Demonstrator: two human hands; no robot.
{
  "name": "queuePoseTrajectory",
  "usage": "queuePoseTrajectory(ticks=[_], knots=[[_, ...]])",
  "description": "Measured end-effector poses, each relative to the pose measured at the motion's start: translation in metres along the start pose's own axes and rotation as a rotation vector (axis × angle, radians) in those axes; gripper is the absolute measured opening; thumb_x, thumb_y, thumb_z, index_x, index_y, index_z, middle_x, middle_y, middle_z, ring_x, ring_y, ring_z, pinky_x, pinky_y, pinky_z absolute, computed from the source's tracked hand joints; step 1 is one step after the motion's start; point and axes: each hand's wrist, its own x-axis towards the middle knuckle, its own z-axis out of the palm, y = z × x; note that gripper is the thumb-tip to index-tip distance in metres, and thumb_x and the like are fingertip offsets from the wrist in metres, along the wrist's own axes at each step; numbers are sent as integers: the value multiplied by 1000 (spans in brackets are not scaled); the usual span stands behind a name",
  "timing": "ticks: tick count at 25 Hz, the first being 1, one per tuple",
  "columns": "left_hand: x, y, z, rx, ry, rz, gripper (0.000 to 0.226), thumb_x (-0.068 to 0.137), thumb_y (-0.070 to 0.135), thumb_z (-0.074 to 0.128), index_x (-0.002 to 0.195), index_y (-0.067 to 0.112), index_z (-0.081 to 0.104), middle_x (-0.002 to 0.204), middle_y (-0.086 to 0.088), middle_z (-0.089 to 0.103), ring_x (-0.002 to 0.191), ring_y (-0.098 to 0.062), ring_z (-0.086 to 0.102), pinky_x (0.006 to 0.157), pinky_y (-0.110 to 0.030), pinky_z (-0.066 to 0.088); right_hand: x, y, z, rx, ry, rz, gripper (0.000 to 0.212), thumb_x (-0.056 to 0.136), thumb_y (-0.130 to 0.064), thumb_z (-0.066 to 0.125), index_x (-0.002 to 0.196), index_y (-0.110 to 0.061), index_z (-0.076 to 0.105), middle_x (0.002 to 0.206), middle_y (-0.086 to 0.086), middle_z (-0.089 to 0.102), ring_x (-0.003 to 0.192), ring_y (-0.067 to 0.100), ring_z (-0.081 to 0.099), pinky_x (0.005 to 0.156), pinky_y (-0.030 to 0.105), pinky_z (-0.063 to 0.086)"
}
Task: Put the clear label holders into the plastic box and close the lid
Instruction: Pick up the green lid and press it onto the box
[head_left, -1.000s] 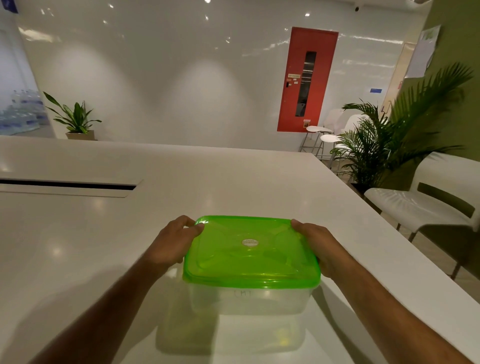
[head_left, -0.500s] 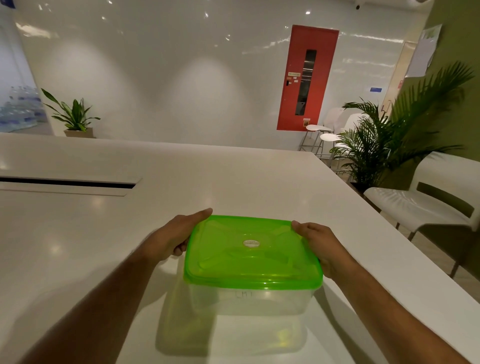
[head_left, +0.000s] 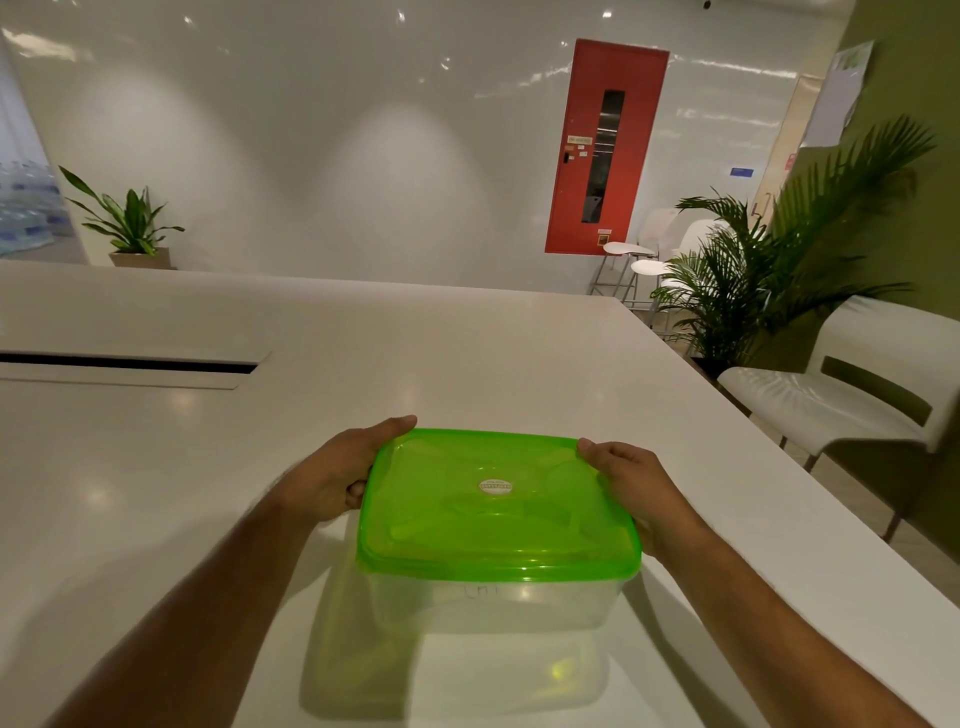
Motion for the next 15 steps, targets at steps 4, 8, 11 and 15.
queuePoseTrajectory(ticks=[4,8,11,15], knots=[[1,-1,-2,7,-14,-2,49,84,55,67,56,20,47,45,0,34,36,-14,26,37,-19,21,0,1,0,8,0,0,25,90,-25,69,87,0,69,88,21,69,78,32,65,83,55,55],[4,-7,0,-80,19,-15,37,80,49,75,75,15,61,64,-6,43,54,-19,34,54,-32,26,1,3,-1,7,-5,-1,29,90,-25,69,90,3,69,89,22,69,80,33,65,85,57,54],[3,-6,-3,8,1,3,43,76,55,74,61,19,55,50,0,36,41,-15,27,46,-28,18,2,4,-1,5,-6,-4,33,90,-26,68,95,7,68,89,23,69,80,33,66,85,58,55],[0,-8,-2,-15,-16,25,45,80,55,72,87,12,62,74,-14,43,57,-20,34,54,-32,23,1,3,-2,17,-18,8,31,90,-26,69,92,4,69,88,23,70,77,32,67,82,56,56]])
